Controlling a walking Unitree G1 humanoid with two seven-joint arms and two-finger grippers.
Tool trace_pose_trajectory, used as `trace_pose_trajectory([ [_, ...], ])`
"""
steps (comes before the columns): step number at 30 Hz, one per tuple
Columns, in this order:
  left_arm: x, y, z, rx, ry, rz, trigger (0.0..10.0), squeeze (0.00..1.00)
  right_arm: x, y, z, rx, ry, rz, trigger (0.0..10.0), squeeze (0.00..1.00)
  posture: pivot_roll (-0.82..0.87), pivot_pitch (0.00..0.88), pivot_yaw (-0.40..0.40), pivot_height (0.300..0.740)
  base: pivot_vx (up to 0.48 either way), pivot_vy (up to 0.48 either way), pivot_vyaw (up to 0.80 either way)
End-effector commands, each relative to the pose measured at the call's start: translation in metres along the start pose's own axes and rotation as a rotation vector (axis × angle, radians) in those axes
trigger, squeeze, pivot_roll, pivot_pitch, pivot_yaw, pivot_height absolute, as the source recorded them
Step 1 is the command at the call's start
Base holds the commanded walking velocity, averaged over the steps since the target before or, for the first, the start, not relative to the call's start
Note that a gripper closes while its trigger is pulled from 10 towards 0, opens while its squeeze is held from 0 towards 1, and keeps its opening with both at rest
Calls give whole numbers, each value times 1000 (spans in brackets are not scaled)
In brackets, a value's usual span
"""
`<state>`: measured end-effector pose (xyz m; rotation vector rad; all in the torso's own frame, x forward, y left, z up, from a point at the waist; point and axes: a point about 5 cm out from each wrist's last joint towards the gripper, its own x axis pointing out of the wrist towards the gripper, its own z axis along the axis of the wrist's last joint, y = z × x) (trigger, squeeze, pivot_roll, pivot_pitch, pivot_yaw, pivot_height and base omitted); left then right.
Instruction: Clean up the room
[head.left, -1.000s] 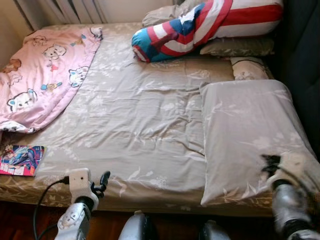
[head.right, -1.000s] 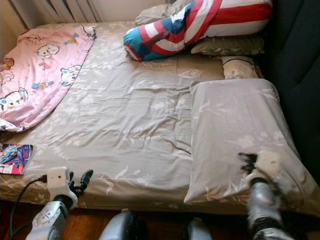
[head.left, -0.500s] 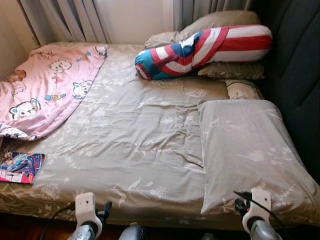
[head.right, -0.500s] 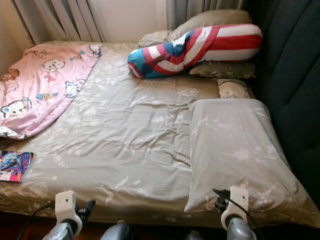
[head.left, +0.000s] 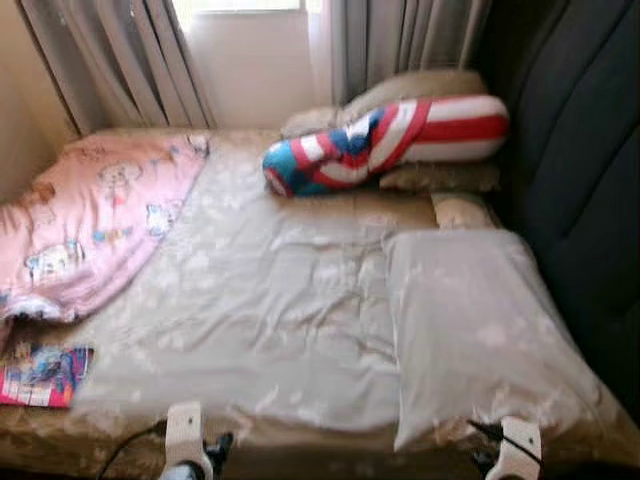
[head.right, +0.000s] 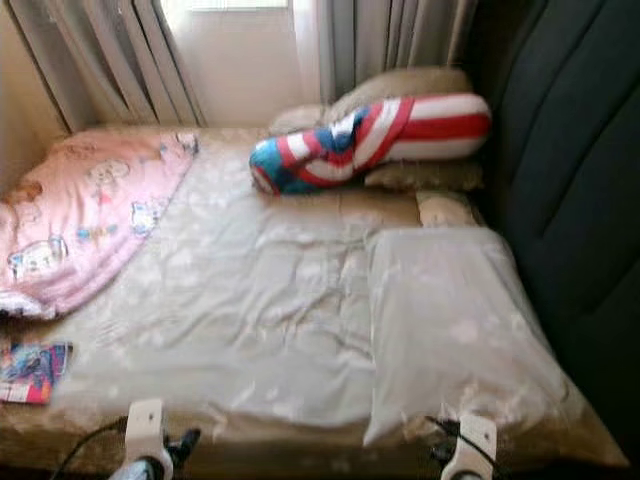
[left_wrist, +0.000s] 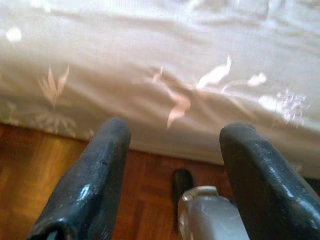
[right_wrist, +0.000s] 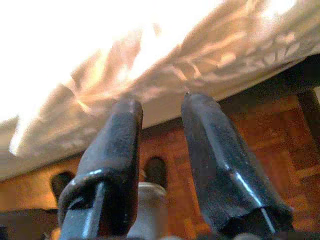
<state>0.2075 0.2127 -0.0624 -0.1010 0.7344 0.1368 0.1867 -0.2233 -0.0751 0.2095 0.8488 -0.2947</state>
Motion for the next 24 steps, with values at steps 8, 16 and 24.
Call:
trace_pose_trajectory([
  [8, -5, 8, -20, 15, 97, 26, 10000, 0, -3, 6, -15, 15, 44, 5, 10000, 0, -23, 0, 39, 740, 0, 0, 0],
  [16, -11, 19, -32, 27, 152, 42, 10000, 0, -3, 9, -15, -57, 40, 40, 10000, 0, -32, 0, 45, 740, 0, 278, 350],
  [24, -15, 31, -35, 32, 173, 55, 10000, 0, -3, 9, -17, -48, 49, 39, 10000, 0, -32, 0, 49, 740, 0, 326, 596],
])
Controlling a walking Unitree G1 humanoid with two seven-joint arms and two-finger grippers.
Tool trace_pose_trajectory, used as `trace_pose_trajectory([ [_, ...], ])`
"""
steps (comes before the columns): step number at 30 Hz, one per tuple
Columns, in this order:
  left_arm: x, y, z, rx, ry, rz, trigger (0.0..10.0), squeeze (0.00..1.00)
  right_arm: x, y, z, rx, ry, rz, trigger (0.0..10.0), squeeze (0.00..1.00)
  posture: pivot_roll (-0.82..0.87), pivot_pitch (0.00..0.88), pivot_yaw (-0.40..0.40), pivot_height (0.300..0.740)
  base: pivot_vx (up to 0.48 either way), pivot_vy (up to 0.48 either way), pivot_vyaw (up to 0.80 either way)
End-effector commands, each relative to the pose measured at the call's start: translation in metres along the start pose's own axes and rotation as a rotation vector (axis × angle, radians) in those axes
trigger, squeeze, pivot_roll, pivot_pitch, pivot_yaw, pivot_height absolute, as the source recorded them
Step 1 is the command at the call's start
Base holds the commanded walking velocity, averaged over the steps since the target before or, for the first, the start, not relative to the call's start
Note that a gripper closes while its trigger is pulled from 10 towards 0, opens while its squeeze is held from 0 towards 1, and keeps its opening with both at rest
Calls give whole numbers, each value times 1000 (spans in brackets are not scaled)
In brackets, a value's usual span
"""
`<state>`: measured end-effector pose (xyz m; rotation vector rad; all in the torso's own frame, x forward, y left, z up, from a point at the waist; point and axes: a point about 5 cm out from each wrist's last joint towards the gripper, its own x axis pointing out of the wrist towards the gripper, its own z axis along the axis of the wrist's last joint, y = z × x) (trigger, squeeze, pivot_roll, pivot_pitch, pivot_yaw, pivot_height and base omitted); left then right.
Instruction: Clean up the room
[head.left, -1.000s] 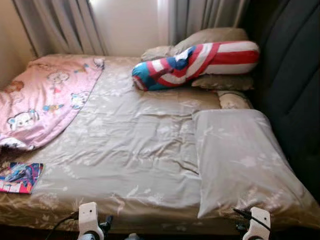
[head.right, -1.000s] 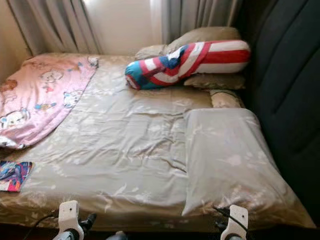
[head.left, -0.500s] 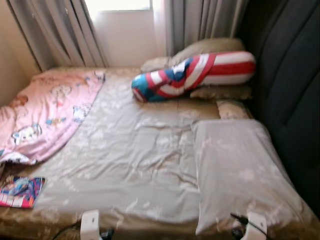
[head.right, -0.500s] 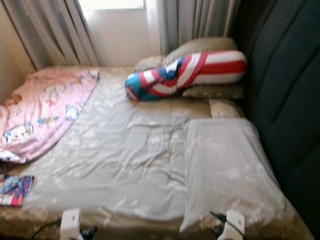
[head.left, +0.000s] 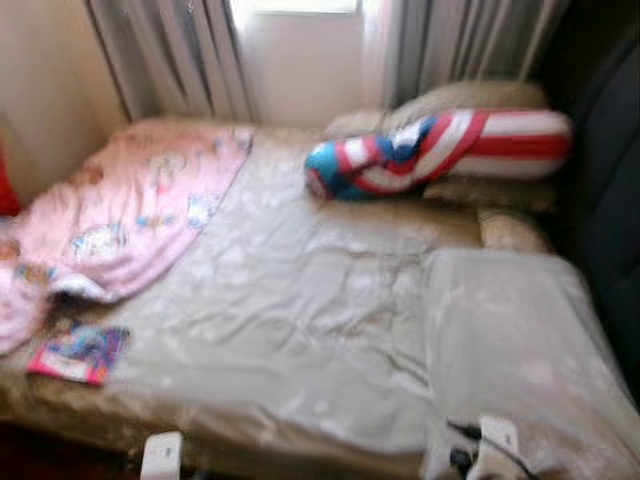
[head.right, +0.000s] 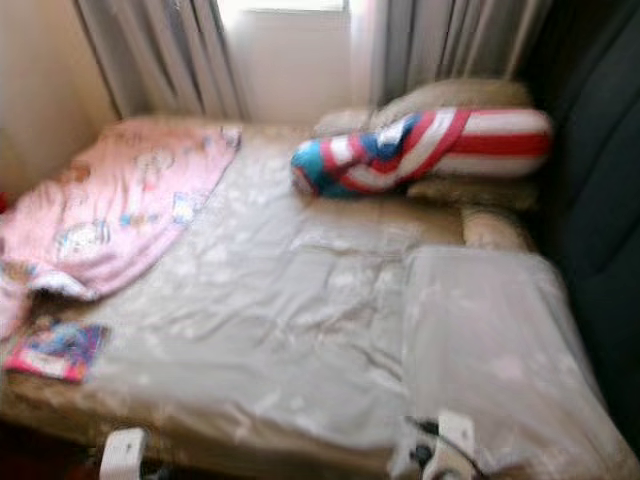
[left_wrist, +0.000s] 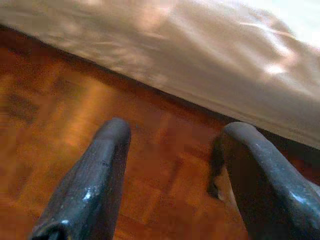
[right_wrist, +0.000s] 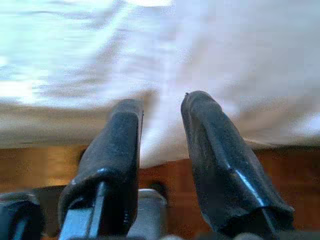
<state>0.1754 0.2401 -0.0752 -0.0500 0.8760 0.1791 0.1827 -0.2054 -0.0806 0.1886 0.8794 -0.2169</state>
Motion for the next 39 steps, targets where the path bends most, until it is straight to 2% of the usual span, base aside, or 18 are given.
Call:
trace_pose_trajectory([
  [1, -2, -1, -9, -2, 39, -11, 10000, 0, -2, -6, -7, 17, 25, -22, 10000, 0, -33, 0, 50, 740, 0, 334, 0],
  [15, -1, -4, -6, -3, 29, -12, 10000, 0, -1, -1, -6, 9, 28, -9, 10000, 0, -27, 0, 49, 740, 0, 336, 0],
  [39, 0, -7, -6, -17, 29, -4, 10000, 0, -2, -4, -8, -1, 44, -29, 10000, 0, -16, 0, 43, 740, 0, 375, 0],
])
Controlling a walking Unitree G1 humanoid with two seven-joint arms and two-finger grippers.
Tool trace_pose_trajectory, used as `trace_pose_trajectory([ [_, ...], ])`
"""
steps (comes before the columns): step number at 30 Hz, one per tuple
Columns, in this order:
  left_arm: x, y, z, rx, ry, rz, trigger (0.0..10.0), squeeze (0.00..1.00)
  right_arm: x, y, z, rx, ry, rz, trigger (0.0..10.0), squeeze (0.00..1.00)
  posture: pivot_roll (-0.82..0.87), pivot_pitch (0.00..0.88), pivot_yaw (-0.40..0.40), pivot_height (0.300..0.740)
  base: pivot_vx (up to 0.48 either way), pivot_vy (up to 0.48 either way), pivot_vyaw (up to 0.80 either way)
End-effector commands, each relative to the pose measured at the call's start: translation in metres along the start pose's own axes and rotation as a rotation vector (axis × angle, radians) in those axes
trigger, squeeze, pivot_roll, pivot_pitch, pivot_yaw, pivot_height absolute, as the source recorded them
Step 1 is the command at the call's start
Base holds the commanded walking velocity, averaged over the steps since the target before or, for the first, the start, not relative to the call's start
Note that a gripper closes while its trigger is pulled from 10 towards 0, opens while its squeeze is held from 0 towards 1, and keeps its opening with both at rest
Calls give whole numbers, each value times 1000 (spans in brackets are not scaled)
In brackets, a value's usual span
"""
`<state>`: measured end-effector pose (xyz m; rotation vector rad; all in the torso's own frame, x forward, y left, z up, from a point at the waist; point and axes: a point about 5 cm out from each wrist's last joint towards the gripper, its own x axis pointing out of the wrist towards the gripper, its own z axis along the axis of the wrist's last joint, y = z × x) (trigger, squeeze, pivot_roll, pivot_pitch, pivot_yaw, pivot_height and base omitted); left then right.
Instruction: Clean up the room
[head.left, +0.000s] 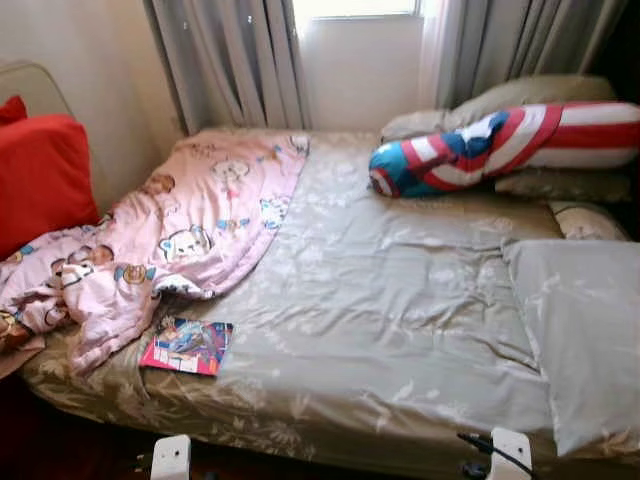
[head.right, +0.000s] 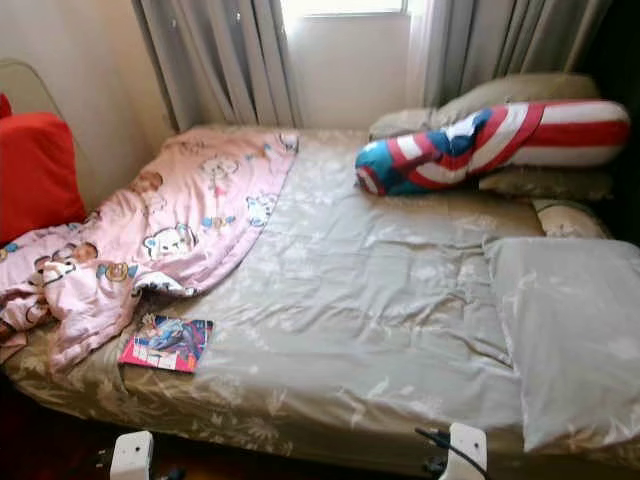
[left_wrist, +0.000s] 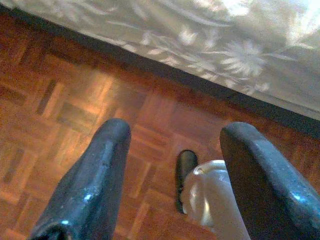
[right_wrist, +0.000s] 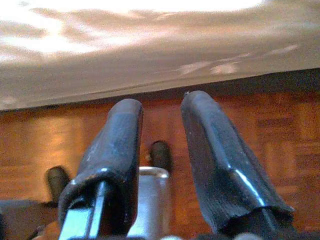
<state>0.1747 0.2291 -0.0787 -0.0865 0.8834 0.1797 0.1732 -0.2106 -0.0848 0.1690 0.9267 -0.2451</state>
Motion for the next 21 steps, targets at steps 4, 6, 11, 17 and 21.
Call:
trace_pose_trajectory([
  [4, 0, 3, -1, 15, 18, 10, 10000, 0, 0, 2, -2, 8, 6, 6, 10000, 0, -14, 0, 43, 740, 0, 379, 0],
  [6, 0, 3, -1, 15, 18, 10, 10000, 0, 0, 2, -3, 7, 8, 5, 10000, 0, -14, 0, 43, 740, 0, 381, 0],
  [11, 0, 2, -2, 17, 19, 8, 10000, 0, -1, 1, -4, 7, 11, 2, 10000, 0, -16, 0, 45, 740, 0, 382, 0],
  [17, 0, 2, -2, 18, 19, 7, 10000, 0, -1, -1, -5, 9, 11, -2, 10000, 0, -15, 0, 43, 740, 0, 379, 0],
  [21, 0, 1, -2, 17, 19, 7, 10000, 0, -1, -1, -5, 9, 12, -2, 10000, 0, -14, 0, 42, 740, 0, 379, 0],
])
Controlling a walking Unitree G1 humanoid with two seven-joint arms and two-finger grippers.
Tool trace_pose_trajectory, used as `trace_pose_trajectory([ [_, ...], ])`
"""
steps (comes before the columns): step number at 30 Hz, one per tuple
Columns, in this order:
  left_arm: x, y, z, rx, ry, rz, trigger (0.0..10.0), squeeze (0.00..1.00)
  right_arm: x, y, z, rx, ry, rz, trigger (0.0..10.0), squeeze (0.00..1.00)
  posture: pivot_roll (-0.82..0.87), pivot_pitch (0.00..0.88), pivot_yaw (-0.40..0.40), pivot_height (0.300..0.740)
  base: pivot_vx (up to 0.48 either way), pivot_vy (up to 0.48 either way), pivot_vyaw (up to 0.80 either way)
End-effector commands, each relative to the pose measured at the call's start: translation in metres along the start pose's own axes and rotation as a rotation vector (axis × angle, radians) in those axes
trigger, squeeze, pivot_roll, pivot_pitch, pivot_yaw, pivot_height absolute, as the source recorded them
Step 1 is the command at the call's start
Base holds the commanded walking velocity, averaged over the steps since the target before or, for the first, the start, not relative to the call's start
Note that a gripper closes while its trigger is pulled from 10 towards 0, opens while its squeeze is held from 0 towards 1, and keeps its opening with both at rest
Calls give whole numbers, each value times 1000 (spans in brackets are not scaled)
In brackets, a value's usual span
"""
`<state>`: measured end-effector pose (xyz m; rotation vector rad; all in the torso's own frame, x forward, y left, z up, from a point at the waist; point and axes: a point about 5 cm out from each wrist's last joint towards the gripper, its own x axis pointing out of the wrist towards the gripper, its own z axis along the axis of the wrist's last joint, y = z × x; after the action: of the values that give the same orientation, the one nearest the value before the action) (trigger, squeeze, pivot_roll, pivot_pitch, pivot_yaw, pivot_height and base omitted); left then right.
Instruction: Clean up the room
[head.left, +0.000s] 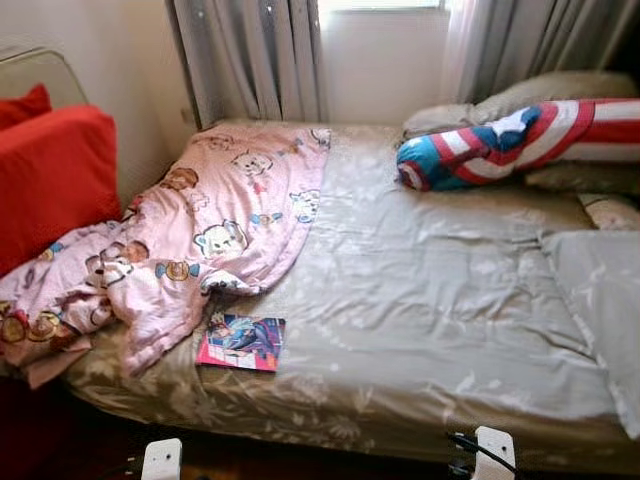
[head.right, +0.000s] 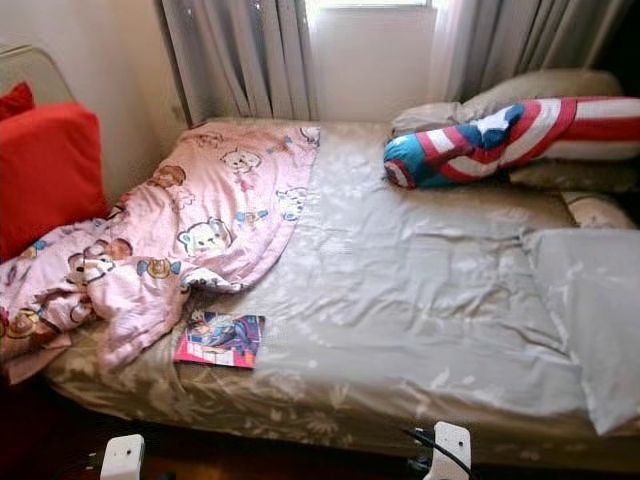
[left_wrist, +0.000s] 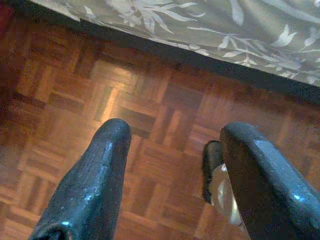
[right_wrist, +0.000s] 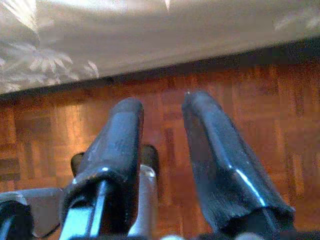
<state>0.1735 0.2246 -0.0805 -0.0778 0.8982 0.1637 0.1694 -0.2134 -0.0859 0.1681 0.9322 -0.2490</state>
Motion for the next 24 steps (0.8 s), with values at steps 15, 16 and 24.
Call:
trace_pose_trajectory([
  [15, 0, 3, -1, -7, 8, 16, 10000, 0, 1, 10, 1, -6, 7, 15, 10000, 0, -13, 0, 33, 740, 0, 379, 0],
  [16, 0, 3, -1, -7, 8, 16, 10000, 0, 1, 10, 1, -6, 7, 15, 10000, 0, -13, 0, 33, 740, 0, 382, 0],
  [24, 0, 3, 0, -7, 7, 16, 10000, 0, 2, 15, 3, -8, 4, 22, 10000, 0, -13, 0, 33, 740, 0, 379, 0],
])
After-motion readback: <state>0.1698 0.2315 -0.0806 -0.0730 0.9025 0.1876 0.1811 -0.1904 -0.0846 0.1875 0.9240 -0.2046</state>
